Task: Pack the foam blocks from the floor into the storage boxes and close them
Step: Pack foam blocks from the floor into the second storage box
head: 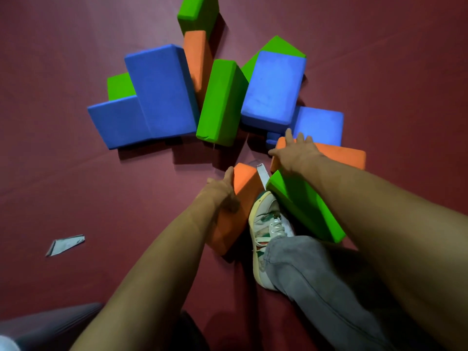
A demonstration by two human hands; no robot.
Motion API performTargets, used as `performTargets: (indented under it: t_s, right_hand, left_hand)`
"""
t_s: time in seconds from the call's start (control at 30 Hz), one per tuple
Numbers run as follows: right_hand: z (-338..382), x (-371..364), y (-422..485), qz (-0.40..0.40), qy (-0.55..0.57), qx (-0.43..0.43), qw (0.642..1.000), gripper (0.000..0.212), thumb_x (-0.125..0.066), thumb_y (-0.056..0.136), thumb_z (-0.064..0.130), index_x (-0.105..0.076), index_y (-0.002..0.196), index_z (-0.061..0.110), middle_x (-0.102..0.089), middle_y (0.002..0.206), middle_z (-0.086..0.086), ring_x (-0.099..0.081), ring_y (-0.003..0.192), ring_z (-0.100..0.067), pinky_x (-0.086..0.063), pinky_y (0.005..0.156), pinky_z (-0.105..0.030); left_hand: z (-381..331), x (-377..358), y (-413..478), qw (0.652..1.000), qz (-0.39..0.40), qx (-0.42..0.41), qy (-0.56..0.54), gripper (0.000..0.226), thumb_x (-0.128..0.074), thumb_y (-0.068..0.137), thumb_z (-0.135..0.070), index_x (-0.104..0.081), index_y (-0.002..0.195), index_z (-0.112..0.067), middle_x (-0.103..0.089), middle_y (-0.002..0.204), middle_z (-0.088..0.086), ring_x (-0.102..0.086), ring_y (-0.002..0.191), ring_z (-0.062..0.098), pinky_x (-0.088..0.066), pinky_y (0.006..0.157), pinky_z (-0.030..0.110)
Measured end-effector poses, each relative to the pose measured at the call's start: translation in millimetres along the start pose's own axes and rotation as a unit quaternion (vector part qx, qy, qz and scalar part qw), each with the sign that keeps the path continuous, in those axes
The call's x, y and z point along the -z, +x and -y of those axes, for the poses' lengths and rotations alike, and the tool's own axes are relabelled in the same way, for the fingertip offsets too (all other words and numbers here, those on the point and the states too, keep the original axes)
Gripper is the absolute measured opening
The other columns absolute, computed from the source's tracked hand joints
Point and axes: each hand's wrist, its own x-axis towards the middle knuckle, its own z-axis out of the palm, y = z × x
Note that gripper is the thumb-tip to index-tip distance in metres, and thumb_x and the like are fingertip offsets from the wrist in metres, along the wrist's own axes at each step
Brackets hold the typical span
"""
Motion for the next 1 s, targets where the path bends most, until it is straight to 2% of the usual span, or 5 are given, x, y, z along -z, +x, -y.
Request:
performTargets:
  t_s: [0.23,0.37,0.57,0.73,1.0]
  right_hand:
    - [8.4,5.0,-0.7,-0.037,-0.003,0.004,0.999,0.048,-0.052,0.097,0.033,-0.04,0.144,0.037,-0.035,0.142,-0.022,-0.044,0.124,-0.044,-0.035,0.105,-0.05]
    - [12.1,11.7,-8.6,-0.064,0.001,0.0,0.998,0.053,-0.059,0.094,0.031,-0.037,0.142,0.032,-0.038,0.137,-0.021,-0.046,0.119,-0.041,-0.039,0.099,-0.047]
    - [26.3,19.2,-28.9,-0.136,-0.006,0.005,0.991,0.077,-0.074,0.082,0.036,-0.035,0.142,0.006,-0.046,0.128,-0.018,-0.052,0.112,-0.038,-0.05,0.091,-0.05]
    - [36.8,48.2,-53.7,-0.16,0.066,-0.044,0.984,0.091,-0.083,0.066,0.054,-0.045,0.131,0.004,-0.043,0.128,-0.015,-0.048,0.115,-0.037,-0.048,0.093,-0.055]
    - [43.8,107.6,-111.7,-0.155,0.12,-0.054,0.979,0.096,-0.085,0.068,0.043,-0.035,0.137,0.0,-0.042,0.133,-0.02,-0.047,0.123,-0.041,-0.051,0.094,-0.054]
  left_hand:
    - [-4.1,10.6,-16.2,0.993,-0.075,-0.046,0.083,0.117,-0.077,0.077,-0.048,0.008,0.157,-0.043,-0.031,0.151,0.027,-0.044,0.134,0.042,-0.041,0.104,0.048]
    - [-9.7,28.7,-33.6,0.966,-0.19,-0.084,0.152,0.099,-0.076,0.075,-0.056,-0.027,0.151,-0.019,-0.051,0.133,0.022,-0.05,0.121,0.039,-0.041,0.098,0.043]
    - [1.7,55.8,-55.0,0.922,-0.329,-0.099,0.178,0.077,-0.076,0.077,-0.05,-0.047,0.128,0.0,-0.059,0.122,0.015,-0.056,0.112,0.033,-0.046,0.091,0.039]
    - [16.3,72.1,-86.4,0.924,-0.337,-0.066,0.17,0.076,-0.078,0.078,-0.049,-0.044,0.127,-0.001,-0.056,0.126,0.017,-0.055,0.117,0.034,-0.044,0.096,0.039]
    - [57.5,99.2,-164.4,0.905,-0.383,-0.013,0.183,0.065,-0.07,0.084,-0.045,-0.043,0.132,-0.009,-0.056,0.127,0.015,-0.054,0.116,0.035,-0.042,0.095,0.042]
